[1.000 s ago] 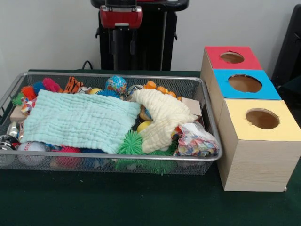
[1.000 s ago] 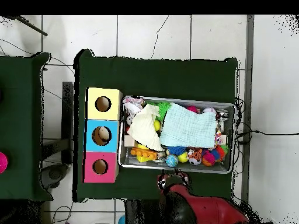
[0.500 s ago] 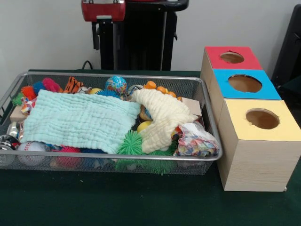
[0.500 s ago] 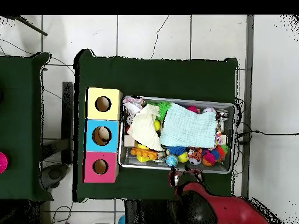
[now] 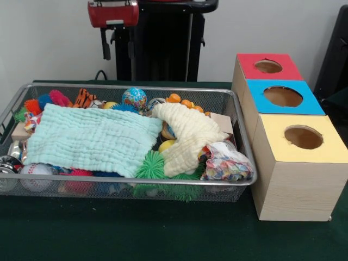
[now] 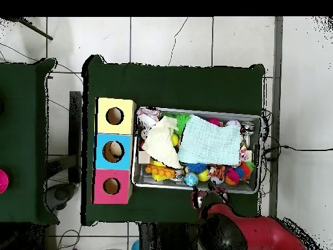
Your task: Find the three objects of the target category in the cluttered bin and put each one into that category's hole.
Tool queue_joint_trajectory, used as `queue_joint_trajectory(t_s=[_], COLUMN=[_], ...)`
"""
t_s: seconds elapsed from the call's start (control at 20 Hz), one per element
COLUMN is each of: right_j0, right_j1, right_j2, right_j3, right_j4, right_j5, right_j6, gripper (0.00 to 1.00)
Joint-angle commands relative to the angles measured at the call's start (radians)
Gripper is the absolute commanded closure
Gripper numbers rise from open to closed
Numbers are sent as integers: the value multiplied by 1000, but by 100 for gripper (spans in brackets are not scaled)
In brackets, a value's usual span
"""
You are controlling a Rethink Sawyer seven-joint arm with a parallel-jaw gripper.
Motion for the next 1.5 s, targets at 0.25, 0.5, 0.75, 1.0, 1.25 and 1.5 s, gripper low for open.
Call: queue_joint_trajectory(t_s=[0.25,0.5,0.75,1.0,1.25,1.5], right_j0=[28,-18,-8,24,103,215], right_j1=[234,255,207,166,123,116], right_j2=[-9,41,31,-2,-80,-200], right_j3=[-229,-256,-295,-320,-344,-376], right_j4=[-265,-287,-309,-335,-372,-428], right_j5=[-10,28,73,95,99,54], right_j6=[-41,-55,-72,-67,-15,75], gripper=[0,0,0,0,0,0])
